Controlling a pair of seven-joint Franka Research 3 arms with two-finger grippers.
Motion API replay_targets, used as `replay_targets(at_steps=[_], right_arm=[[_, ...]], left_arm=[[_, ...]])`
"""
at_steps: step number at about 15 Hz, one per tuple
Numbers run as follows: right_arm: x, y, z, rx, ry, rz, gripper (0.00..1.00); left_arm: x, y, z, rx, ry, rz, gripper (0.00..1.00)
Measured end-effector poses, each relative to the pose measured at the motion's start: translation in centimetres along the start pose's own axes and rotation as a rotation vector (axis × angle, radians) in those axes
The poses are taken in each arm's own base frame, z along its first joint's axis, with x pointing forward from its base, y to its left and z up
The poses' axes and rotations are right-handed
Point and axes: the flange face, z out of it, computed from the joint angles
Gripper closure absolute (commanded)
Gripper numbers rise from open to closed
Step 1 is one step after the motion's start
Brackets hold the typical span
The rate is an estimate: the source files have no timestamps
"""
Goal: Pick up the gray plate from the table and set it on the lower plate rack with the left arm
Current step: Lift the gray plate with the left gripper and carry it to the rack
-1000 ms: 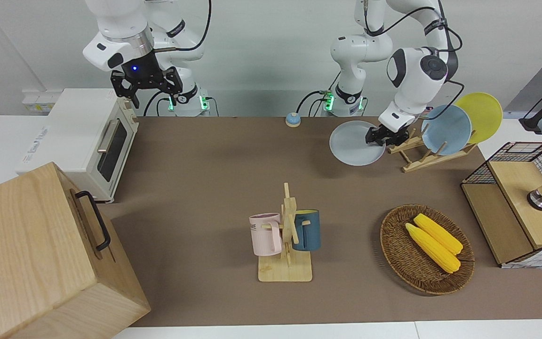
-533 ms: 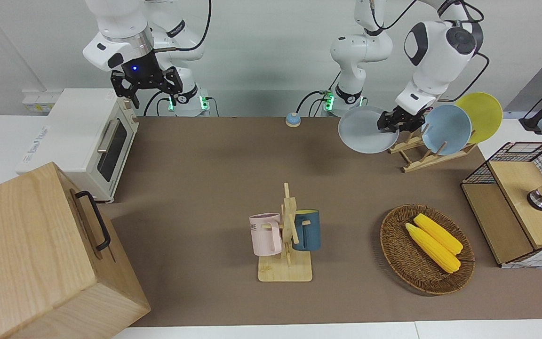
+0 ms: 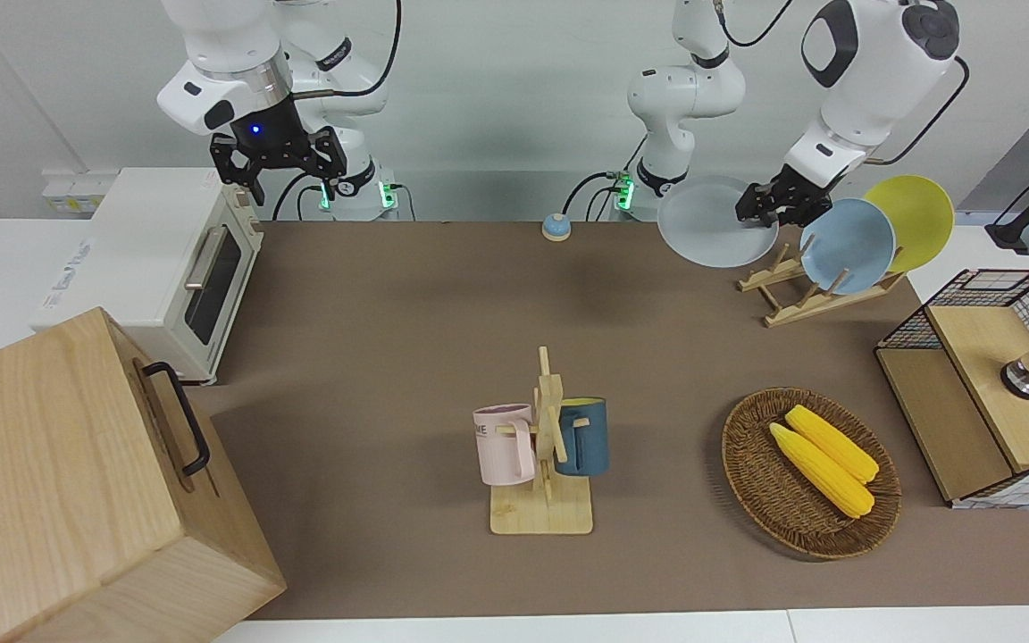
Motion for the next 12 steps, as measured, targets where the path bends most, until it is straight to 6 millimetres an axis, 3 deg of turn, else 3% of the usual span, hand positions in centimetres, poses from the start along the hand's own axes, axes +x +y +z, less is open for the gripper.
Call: replay_targets(at_steps=[5, 12], right_arm=[[0.0, 0.0, 0.0, 0.000, 0.000, 0.000, 0.013], [0.0, 0.0, 0.0, 0.000, 0.000, 0.000, 0.013]], left_arm=[[-0.1, -1.3, -2.2, 0.002, 0.035, -0.021, 1.00], [-0.4, -3.0, -2.4, 0.198, 0.007, -0.004, 1.00]])
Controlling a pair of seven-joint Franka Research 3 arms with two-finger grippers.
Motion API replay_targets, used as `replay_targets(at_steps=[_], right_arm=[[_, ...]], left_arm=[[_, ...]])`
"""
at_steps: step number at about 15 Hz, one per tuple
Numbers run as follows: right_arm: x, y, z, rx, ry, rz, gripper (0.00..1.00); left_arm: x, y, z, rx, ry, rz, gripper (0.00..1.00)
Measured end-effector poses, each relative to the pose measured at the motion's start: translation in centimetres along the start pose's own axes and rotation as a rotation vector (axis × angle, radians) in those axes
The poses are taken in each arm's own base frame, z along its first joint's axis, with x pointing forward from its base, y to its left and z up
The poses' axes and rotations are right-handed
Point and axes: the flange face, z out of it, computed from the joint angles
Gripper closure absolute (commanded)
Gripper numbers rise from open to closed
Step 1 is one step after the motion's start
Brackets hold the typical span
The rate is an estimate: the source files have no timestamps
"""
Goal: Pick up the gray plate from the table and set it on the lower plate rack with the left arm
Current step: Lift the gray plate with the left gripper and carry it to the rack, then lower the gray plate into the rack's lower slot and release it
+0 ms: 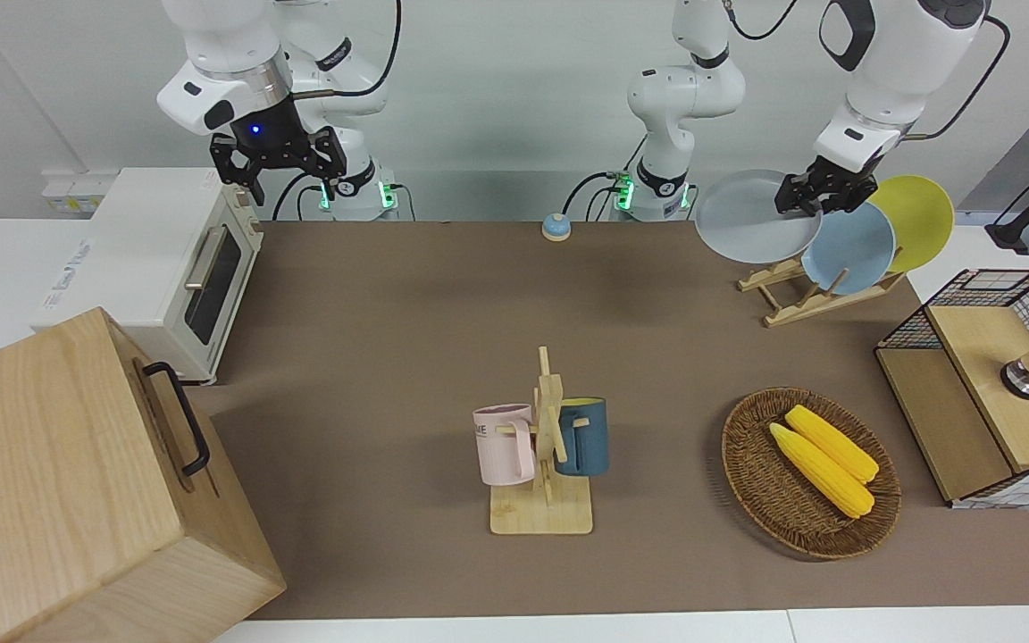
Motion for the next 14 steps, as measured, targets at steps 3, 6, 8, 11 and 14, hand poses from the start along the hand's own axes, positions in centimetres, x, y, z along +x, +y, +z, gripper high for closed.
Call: replay_targets(at_steps=[3, 6, 8, 11, 14], right_arm=[[0.0, 0.0, 0.0, 0.000, 0.000, 0.000, 0.011], [0.0, 0.0, 0.0, 0.000, 0.000, 0.000, 0.013], [0.0, 0.0, 0.0, 0.000, 0.000, 0.000, 0.011], [0.0, 0.0, 0.0, 0.000, 0.000, 0.000, 0.011], [0.0, 0.0, 0.0, 0.000, 0.000, 0.000, 0.011]], left_arm=[[-0.1, -0.8, -0.2, 0.086, -0.010, 0.006, 1.00], [-0.2, -1.7, -0.5, 0.179, -0.019, 0.011, 1.00], [-0.3, -2.2, -0.7, 0.232, -0.025, 0.015, 1.00], [-0.3, -2.6, -1.0, 0.319, -0.035, 0.025, 1.00], [-0.1, -2.3, -1.2, 0.393, -0.042, 0.037, 1.00]])
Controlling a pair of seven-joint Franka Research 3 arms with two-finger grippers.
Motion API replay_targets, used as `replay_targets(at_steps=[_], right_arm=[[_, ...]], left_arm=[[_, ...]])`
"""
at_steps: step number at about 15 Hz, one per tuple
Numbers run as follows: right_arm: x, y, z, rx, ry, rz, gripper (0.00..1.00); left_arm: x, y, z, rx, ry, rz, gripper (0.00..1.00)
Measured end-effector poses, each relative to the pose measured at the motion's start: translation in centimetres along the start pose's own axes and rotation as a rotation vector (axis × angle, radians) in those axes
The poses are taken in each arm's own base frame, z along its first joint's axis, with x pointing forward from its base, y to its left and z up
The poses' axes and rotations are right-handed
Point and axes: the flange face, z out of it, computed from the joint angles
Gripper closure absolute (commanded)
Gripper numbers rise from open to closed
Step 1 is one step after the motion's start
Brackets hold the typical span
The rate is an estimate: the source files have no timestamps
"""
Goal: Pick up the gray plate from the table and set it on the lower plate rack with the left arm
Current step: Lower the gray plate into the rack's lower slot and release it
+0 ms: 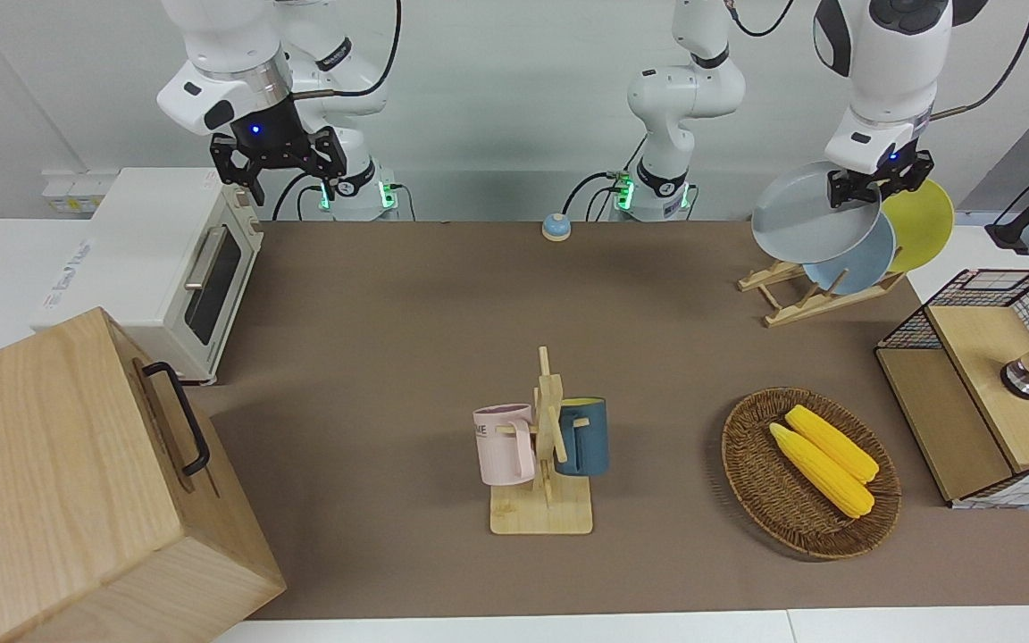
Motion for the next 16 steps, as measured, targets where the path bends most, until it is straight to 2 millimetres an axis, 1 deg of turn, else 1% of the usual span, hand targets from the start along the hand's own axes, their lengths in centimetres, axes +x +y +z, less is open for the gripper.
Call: replay_targets(at_steps=[2, 4, 8, 10, 16], right_arm=[[0.0, 0.0, 0.0, 0.000, 0.000, 0.000, 0.011], [0.0, 0.0, 0.0, 0.000, 0.000, 0.000, 0.011], [0.0, 0.0, 0.0, 0.000, 0.000, 0.000, 0.011], [0.0, 0.0, 0.0, 0.000, 0.000, 0.000, 0.011], [0.0, 0.0, 0.0, 0.000, 0.000, 0.000, 0.011]], left_arm=[[0.2, 0.4, 0.0, 0.055, -0.010, 0.005, 1.00], [0.4, 1.2, 0.4, 0.111, -0.023, -0.011, 1.00], [0.9, 3.7, 1.5, 0.239, -0.046, -0.049, 1.00], [0.9, 4.6, 2.2, 0.298, -0.056, -0.061, 1.00], [0.5, 5.7, 5.4, 0.476, -0.091, -0.103, 1.00]])
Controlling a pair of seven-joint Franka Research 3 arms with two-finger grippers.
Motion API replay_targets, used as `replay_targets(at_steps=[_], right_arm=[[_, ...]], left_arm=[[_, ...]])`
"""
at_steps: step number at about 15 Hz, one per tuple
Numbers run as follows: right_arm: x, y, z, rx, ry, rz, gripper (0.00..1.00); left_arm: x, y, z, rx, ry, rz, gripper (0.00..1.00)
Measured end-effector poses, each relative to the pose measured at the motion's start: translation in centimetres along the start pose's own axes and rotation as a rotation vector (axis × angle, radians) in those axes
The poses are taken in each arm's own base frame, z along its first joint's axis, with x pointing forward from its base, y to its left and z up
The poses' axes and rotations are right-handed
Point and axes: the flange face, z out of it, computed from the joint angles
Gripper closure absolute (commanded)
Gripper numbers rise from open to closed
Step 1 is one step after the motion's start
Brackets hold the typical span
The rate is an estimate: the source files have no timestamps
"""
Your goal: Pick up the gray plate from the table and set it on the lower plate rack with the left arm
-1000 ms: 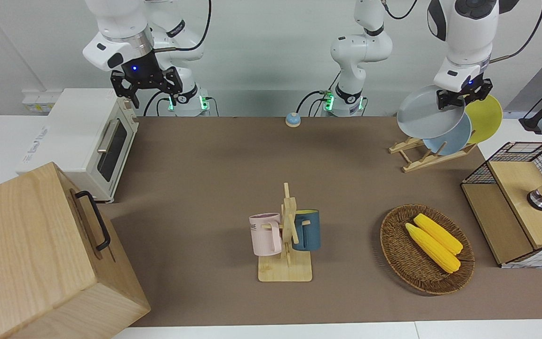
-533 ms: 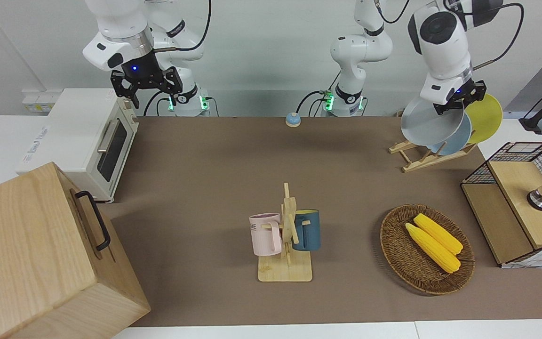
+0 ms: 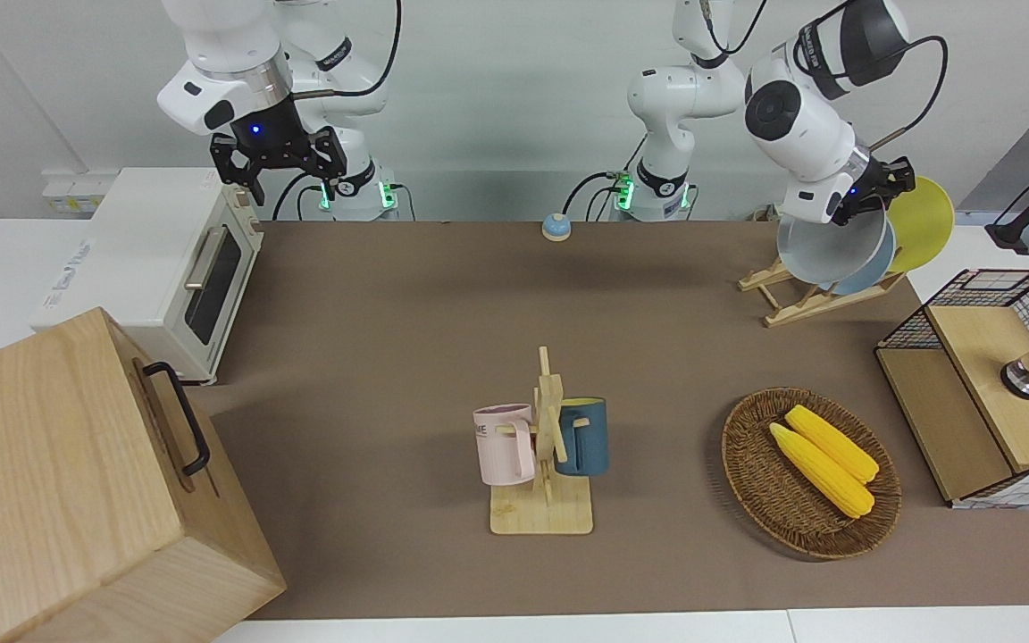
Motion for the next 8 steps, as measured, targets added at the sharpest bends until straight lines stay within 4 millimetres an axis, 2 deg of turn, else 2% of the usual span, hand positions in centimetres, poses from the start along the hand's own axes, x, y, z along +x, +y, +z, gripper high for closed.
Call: replay_targets(at_steps=[8], right_arm=[[0.0, 0.0, 0.0, 0.000, 0.000, 0.000, 0.013]], left_arm=[[-0.4, 3.0, 2.4, 0.128, -0.012, -0.060, 1.00]])
